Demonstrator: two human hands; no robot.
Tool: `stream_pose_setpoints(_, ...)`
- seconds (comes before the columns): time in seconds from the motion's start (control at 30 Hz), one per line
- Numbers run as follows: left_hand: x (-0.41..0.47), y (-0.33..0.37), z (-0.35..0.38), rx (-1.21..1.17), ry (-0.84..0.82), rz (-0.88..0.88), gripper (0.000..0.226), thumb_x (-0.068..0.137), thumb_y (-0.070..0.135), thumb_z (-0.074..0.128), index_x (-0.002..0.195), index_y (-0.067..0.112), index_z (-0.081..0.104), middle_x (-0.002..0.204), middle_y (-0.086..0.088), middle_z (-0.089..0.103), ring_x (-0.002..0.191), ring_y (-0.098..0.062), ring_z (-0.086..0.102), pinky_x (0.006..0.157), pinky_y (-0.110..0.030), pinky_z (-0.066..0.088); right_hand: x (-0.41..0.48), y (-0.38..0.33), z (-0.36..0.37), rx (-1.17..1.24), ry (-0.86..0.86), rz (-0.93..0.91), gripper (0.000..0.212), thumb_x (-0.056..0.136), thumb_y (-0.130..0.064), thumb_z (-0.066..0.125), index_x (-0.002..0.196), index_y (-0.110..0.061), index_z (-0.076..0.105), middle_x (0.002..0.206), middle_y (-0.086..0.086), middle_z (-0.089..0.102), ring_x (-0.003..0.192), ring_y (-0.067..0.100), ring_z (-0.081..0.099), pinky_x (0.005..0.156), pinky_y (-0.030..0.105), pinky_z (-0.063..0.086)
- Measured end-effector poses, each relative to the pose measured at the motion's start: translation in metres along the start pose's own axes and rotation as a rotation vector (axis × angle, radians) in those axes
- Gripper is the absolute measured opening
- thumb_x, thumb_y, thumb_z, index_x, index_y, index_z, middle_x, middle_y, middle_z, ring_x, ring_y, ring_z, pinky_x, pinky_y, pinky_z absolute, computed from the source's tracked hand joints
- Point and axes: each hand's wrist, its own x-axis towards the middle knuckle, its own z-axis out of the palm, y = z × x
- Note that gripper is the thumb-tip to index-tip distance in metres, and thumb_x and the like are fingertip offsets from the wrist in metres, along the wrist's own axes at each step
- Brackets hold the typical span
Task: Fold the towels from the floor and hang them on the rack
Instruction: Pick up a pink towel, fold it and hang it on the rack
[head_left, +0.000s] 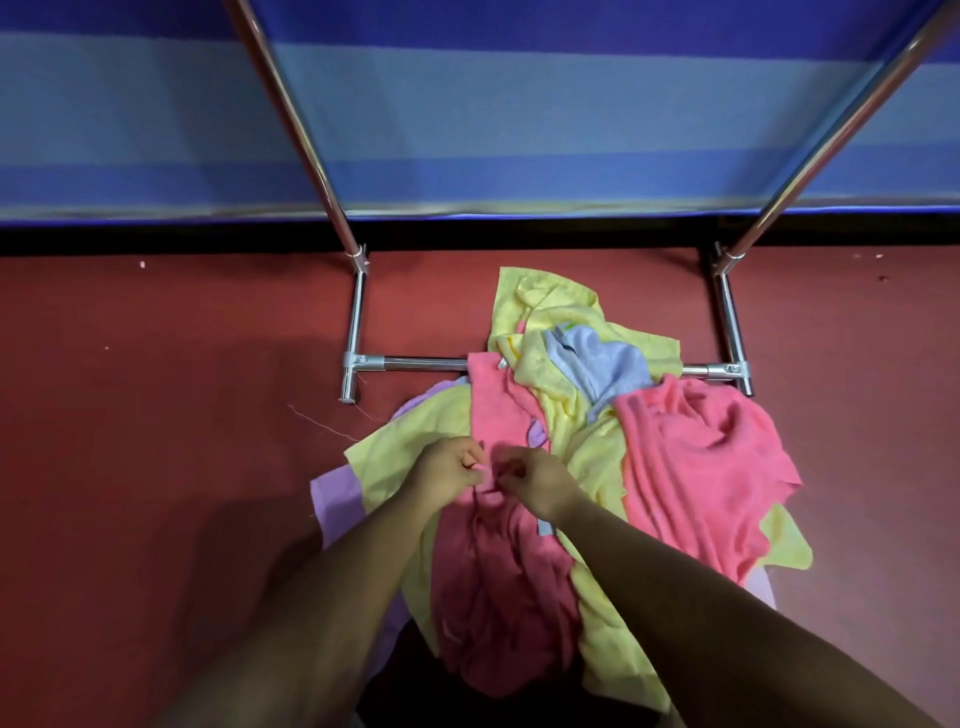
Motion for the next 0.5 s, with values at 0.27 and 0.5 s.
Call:
stream_pose_setpoints(0.27, -0.021, 0.064, -0.056, -0.291, -0.084, 0.09, 0.022, 0.085, -0.003, 0.068, 0.079, 0.018, 0.067, 0.073, -0.001, 0.063, 0.07, -0.009, 0.053, 0.068, -0.024, 0.041, -0.013, -0.053, -0.051, 0.279, -0.08, 0.049, 0.011, 0.087, 0.001, 0.068, 0.094, -0.008, 0.067, 0.078, 0.007, 0.059, 0.059, 0.02, 0.056, 0.054, 0.029, 0.052)
stream_pose_setpoints(0.5, -0.108, 0.162, -0.122, -0.501, -0.001, 0.345, 0.026, 0.087, -0.013, 0.057, 0.082, 0.012, 0.064, 0.069, 0.002, 0.063, 0.065, -0.009, 0.055, 0.065, -0.019, 0.044, -0.089, -0.147, -0.123, 0.268, 0.011, -0.221, 0.012, 0.087, -0.003, 0.069, 0.08, -0.012, 0.066, 0.069, 0.003, 0.061, 0.066, 0.018, 0.053, 0.055, 0.023, 0.043)
